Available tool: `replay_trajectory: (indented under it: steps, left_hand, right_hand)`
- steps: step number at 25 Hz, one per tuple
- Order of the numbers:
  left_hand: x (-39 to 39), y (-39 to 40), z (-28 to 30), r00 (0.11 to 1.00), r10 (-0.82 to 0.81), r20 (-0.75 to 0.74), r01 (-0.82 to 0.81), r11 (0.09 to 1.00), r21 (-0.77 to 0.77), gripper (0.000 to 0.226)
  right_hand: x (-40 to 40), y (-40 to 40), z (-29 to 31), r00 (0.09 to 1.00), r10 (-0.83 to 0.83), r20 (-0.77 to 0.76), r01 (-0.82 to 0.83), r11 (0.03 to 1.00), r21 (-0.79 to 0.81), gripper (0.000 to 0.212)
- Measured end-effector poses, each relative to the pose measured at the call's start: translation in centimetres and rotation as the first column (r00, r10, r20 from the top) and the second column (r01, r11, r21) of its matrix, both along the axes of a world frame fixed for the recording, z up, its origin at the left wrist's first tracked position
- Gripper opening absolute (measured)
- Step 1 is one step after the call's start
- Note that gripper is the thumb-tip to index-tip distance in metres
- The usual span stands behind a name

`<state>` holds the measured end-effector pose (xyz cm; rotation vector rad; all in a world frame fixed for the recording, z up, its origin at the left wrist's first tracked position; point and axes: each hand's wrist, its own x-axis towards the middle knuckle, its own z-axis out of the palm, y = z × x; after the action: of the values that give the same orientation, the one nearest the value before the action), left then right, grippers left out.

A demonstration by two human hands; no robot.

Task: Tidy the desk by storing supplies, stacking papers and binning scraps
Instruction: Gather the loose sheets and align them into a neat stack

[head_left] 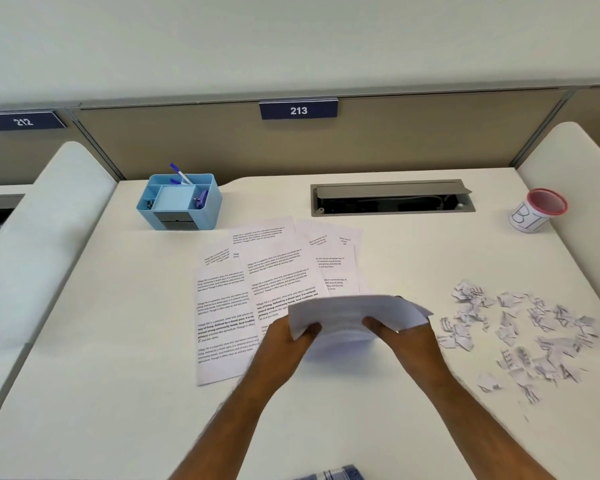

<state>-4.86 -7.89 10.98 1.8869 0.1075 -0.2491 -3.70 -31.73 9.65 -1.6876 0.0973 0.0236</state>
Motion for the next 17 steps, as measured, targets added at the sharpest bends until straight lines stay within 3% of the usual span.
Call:
replay_trajectory:
  steps: [4, 9, 15, 17]
  left_hand:
    - [0.6, -0.2, 0.1, 0.997, 0.024, -0.069, -0.032, 0.993, -0.117, 0.022]
    - [1.0, -0.3, 0.0, 0.986, 0.078, -0.146, -0.112, 0.964, -0.241, 0.023]
    - [1.5, 0.2, -3.0, 0.956, 0.147, -0.253, -0.212, 0.945, -0.25, 0.023]
    - [1.8, 0.8, -4.7, 0.917, 0.248, -0.313, -0.315, 0.93, -0.187, 0.02]
  right_hand:
    - [0.8, -0.4, -1.0, 0.998, -0.017, -0.061, 0.02, 0.998, 0.052, 0.042]
    - [0.4, -0.5, -2.8, 0.955, 0.123, -0.271, -0.104, 0.991, 0.084, 0.045]
    - [-0.6, -0.7, -4.0, 0.949, 0.1, -0.3, -0.073, 0.992, 0.099, 0.043]
    - [-0.7, -1.3, -4.4, 0.949, 0.071, -0.306, -0.048, 0.996, 0.08, 0.039]
